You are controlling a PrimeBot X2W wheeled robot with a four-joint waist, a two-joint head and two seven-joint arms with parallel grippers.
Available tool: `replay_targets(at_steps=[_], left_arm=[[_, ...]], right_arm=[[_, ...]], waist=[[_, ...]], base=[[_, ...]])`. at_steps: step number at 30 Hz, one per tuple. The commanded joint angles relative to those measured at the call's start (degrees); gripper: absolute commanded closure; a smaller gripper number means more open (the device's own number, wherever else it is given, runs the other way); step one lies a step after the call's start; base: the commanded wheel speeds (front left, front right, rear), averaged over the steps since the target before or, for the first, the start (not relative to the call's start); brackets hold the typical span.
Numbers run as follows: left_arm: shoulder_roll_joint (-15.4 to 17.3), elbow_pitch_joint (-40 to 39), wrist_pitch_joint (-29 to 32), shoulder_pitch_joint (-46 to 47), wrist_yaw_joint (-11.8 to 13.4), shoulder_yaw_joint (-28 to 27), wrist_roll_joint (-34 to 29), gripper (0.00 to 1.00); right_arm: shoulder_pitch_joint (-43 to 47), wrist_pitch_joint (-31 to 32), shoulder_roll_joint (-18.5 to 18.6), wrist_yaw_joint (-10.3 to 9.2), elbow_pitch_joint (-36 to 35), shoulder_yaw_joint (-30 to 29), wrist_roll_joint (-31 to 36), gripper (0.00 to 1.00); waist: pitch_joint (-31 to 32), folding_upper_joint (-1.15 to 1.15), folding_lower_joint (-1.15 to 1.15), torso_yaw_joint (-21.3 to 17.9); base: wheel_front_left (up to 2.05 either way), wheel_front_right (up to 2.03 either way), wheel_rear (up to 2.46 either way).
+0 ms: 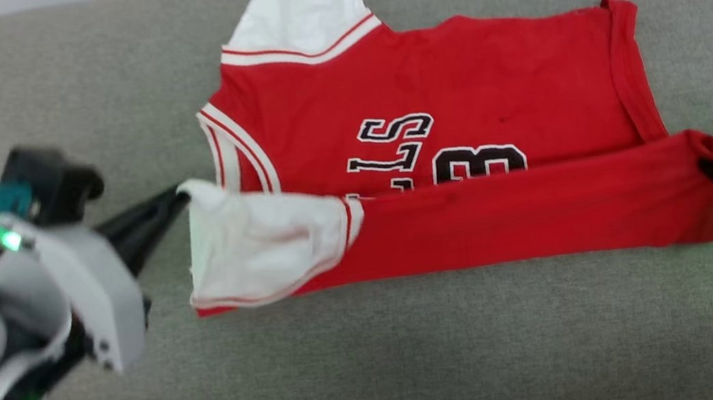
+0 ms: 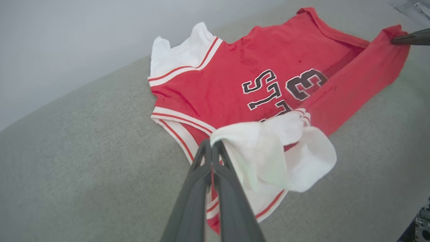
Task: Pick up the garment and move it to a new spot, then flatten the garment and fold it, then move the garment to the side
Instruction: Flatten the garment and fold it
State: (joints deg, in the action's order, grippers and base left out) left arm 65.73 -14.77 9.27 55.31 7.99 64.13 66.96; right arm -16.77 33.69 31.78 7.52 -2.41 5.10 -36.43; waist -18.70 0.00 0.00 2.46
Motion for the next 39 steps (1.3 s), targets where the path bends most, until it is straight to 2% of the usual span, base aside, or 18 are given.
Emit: replay_targets(at_steps=[1, 5, 10, 15, 23, 27, 28, 29, 33, 34, 35, 37, 38, 39], left_arm=[[-2.59, 4.07, 1.44, 2.33, -2.78, 0.06, -0.77, 1.0], [-7.78, 12.55, 3.82, 5.57, -7.46, 0.83, -0.68, 1.0], [-13.33, 21.62, 5.66, 7.05, -11.27, 2.2, 0.13, 1.0], [-17.05, 28.65, 7.57, 6.8, -13.29, 3.55, 1.92, 1.0], [-20.19, 35.33, 10.33, 6.59, -14.35, 4.27, 4.96, 1.0], [-21.76, 38.58, 11.65, 7.07, -14.26, 3.75, 7.04, 0.52], [-22.03, 39.02, 11.62, 7.16, -13.96, 3.4, 7.46, 0.06], [-22.1, 39.42, 11.76, 7.28, -13.64, 3.12, 7.85, 0.0], [-22.39, 39.8, 11.3, 7.9, -13.27, 2.53, 8.22, 0.0], [-22.25, 39.83, 11.15, 7.91, -13.1, 2.45, 8.17, 0.0], [-21.99, 39.73, 10.99, 7.89, -13.02, 2.36, 8.02, 0.0], [-21.62, 38.99, 10.31, 7.85, -12.93, 1.9, 8.2, 0.0], [-21.43, 38.55, 10.02, 7.71, -12.86, 1.64, 8.42, 0.0], [-21.18, 38.26, 9.71, 7.41, -12.54, 1.39, 8.7, 0.0]], right_arm=[[-2.45, 0.67, -0.98, -0.06, 1.56, 0.56, 0.92, 1.0], [-5.86, 2.0, -2.48, -0.06, 4.62, 1.43, 2.31, 1.0], [-8.53, 3.89, -3.8, -0.06, 7.62, 2.25, 2.99, 1.0], [-9.98, 5.56, -4.31, -0.06, 9.0, 3.08, 2.65, 1.0], [-11.26, 6.8, -4.15, -0.06, 10.46, 3.79, 2.11, 1.0], [-12.0, 7.37, -4.47, -0.06, 11.03, 4.09, 1.97, 1.0], [-12.01, 7.58, -4.46, -0.06, 11.17, 4.19, 1.96, 1.0], [-12.14, 7.79, -4.48, -0.06, 11.24, 4.29, 1.97, 1.0], [-12.72, 8.05, -4.31, -0.06, 11.44, 4.38, 1.93, 1.0], [-12.89, 8.13, -4.32, -0.06, 11.53, 4.35, 1.93, 0.93], [-12.96, 8.18, -4.46, -0.06, 11.58, 4.31, 1.82, 0.78], [-12.88, 8.39, -4.47, -0.06, 11.46, 4.77, 1.52, 0.58], [-12.94, 8.15, -4.35, -0.06, 11.25, 4.86, 1.57, 0.34], [-12.94, 7.91, -4.24, -0.06, 11.15, 4.96, 1.54, 0.0]], waist=[[-1.67, 0.0, 0.0, -0.83], [-2.99, 0.0, 0.0, -1.02], [-4.02, 0.0, 0.0, -1.02], [-4.67, 0.0, 0.0, -0.94], [-4.69, 0.0, 0.0, -0.64], [-4.01, 0.0, 0.0, -0.36], [-3.79, 0.0, 0.0, -0.29], [-3.59, 0.0, 0.0, -0.27], [-2.9, 0.0, 0.0, 0.05], [-2.64, 0.0, 0.0, 0.12], [-2.38, 0.0, 0.0, 0.18], [-1.79, 0.0, 0.0, 0.35], [-1.45, 0.0, 0.0, 0.44], [-1.1, 0.0, 0.0, 0.54]], base=[[0.0, 0.0, 0.0], [0.0, 0.0, 0.0], [0.0, 0.0, 0.0], [0.0, 0.0, 0.0], [0.0, 0.0, 0.0], [0.0, 0.0, 0.0], [0.0, 0.0, 0.0], [0.0, 0.0, 0.0], [0.0, 0.0, 0.0], [0.0, 0.0, 0.0], [0.0, 0.0, 0.0], [0.0, 0.0, 0.0], [0.0, 0.0, 0.0], [0.0, 0.0, 0.0]])
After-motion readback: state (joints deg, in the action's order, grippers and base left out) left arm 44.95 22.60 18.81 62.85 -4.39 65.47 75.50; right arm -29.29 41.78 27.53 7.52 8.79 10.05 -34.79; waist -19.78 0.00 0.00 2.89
